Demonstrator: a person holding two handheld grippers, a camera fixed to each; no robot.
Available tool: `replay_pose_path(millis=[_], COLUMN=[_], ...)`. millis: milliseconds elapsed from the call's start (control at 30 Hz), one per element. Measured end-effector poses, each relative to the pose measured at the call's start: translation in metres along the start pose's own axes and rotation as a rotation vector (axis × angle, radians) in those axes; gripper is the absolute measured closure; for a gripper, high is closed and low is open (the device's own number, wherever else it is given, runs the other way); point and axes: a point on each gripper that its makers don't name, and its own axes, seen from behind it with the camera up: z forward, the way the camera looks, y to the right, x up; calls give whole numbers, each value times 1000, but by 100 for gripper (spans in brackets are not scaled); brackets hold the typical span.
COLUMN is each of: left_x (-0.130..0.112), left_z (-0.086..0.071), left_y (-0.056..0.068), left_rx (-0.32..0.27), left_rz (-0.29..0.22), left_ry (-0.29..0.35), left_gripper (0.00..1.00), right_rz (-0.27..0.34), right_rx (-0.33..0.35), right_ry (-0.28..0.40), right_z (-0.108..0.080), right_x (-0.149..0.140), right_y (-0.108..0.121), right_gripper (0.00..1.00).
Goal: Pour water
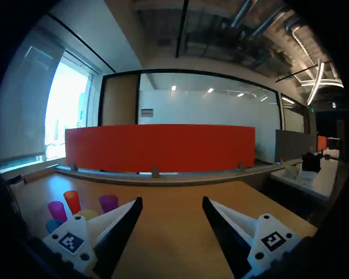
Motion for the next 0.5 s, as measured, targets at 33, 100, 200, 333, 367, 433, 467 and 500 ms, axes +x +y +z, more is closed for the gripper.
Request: replay_pose_path(millis=[33, 100, 200, 333, 367, 433, 467, 500], left_x=[-1, -3, -6, -12, -14, -17, -18, -18], left_z=[0, 0, 0, 0, 0, 0, 0, 0], left_y=[0, 0, 2, 4, 4, 5, 5, 5], left_rx=[-1, -4, -11, -18, -20, -19, -19, -20], left_rz=[1, 2, 5, 12, 15, 18, 20, 18], left_ry=[1, 1, -2, -8, -10, -13, -14, -15], left_gripper=[10, 9, 10, 10, 10, 10, 10, 10], right_rz=[-1, -2, -3, 0, 1, 4, 5, 5], right_rx=[1, 1, -3, -8, -9, -10, -10, -11], right_ry=[-1, -2, -2, -3, -3, -3, -3, -2], right_z=[0, 0, 1, 0, 0, 0, -1, -1], right_x=[0, 0, 0, 1, 1, 2, 3, 4], right_y=[-1, -2, -2, 0, 1, 2, 2, 3], right_gripper=[0, 0, 0, 0, 0, 0, 0, 0])
